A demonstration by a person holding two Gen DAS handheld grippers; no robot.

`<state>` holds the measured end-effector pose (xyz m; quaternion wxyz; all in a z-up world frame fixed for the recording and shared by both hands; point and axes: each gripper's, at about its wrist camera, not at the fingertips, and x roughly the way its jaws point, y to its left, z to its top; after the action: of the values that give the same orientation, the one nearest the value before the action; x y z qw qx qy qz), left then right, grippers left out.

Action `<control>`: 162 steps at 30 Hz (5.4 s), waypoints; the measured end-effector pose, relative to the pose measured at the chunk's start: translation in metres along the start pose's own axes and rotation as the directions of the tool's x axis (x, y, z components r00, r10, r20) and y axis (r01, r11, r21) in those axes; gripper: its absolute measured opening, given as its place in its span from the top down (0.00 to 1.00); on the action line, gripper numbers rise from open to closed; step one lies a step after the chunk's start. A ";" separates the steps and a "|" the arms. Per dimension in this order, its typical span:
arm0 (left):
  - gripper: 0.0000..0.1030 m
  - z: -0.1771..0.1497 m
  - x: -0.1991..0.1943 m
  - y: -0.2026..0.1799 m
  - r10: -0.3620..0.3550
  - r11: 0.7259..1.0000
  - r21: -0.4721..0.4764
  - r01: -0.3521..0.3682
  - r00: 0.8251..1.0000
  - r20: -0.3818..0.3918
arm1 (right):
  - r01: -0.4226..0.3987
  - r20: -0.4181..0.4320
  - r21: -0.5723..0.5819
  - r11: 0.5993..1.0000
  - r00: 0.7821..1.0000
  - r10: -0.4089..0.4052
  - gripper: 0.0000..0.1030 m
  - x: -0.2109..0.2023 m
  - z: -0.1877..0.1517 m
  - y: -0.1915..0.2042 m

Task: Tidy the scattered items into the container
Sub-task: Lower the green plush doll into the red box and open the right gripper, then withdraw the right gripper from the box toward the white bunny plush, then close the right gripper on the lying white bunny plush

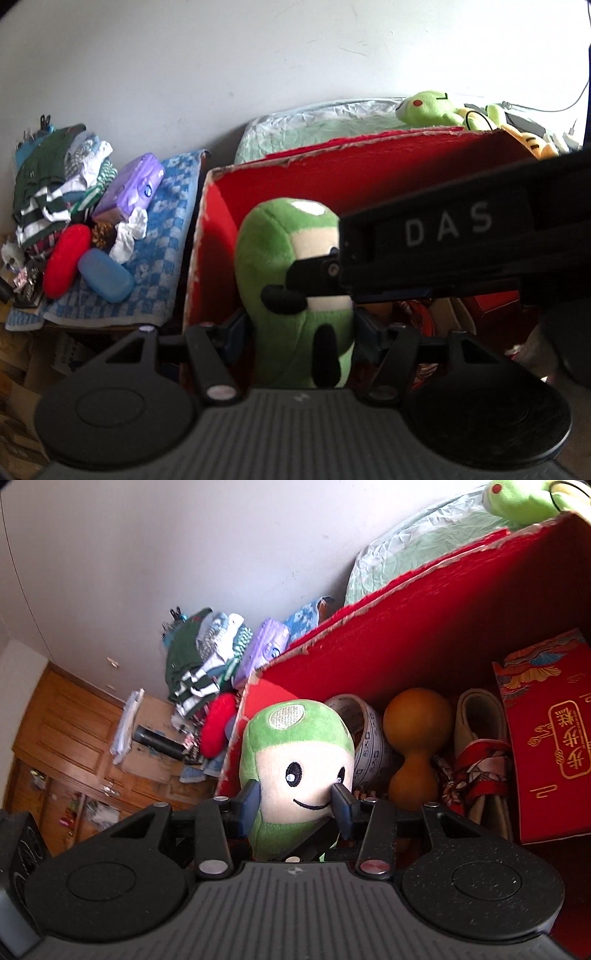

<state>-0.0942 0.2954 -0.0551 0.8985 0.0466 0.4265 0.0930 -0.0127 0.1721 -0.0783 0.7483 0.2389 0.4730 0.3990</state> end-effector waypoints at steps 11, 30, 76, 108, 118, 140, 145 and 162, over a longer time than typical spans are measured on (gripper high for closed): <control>0.39 -0.012 -0.023 0.008 -0.057 0.998 0.032 0.054 0.995 0.078 | -0.011 -0.076 -0.040 0.999 0.997 0.008 0.52 0.016 -0.001 0.001; 0.31 -0.011 -0.012 0.012 -0.052 0.998 0.029 0.050 0.998 0.046 | -0.054 0.037 -0.018 0.998 0.998 0.055 0.47 -0.012 0.010 0.001; 0.15 -0.006 -0.002 0.007 -0.048 0.999 0.004 0.048 0.999 0.025 | 0.038 -0.030 0.058 0.998 0.999 -0.036 0.54 -0.003 0.010 -0.017; 0.14 -0.002 -0.040 0.005 -0.001 0.993 -0.114 0.007 0.999 0.054 | 0.196 0.089 -0.080 0.977 0.978 -0.189 0.54 -0.040 -0.016 0.001; 0.12 0.003 -0.048 -0.020 -0.026 0.994 -0.101 0.040 0.991 0.132 | 0.222 0.243 -0.131 0.966 0.952 -0.186 0.54 -0.077 -0.023 -0.003; 0.16 0.045 -0.085 -0.197 -0.348 0.936 0.117 0.331 0.918 0.191 | 0.211 0.432 0.265 0.941 0.847 -0.311 0.46 -0.259 -0.025 -0.180; 0.16 0.059 -0.062 -0.264 -0.476 0.871 0.197 0.451 0.873 0.107 | 0.253 0.429 0.374 0.892 0.806 -0.408 0.46 -0.302 -0.029 -0.225; 0.23 0.112 0.021 -0.386 -0.575 0.815 0.020 0.578 0.814 -0.082 | 0.307 0.344 0.531 0.790 0.774 -0.532 0.45 -0.334 0.043 -0.331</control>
<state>0.0553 -0.0778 -0.0631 0.8672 -0.0684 0.4547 -0.1914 0.0710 -0.2900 -0.1297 0.8366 0.3790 0.3946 0.0258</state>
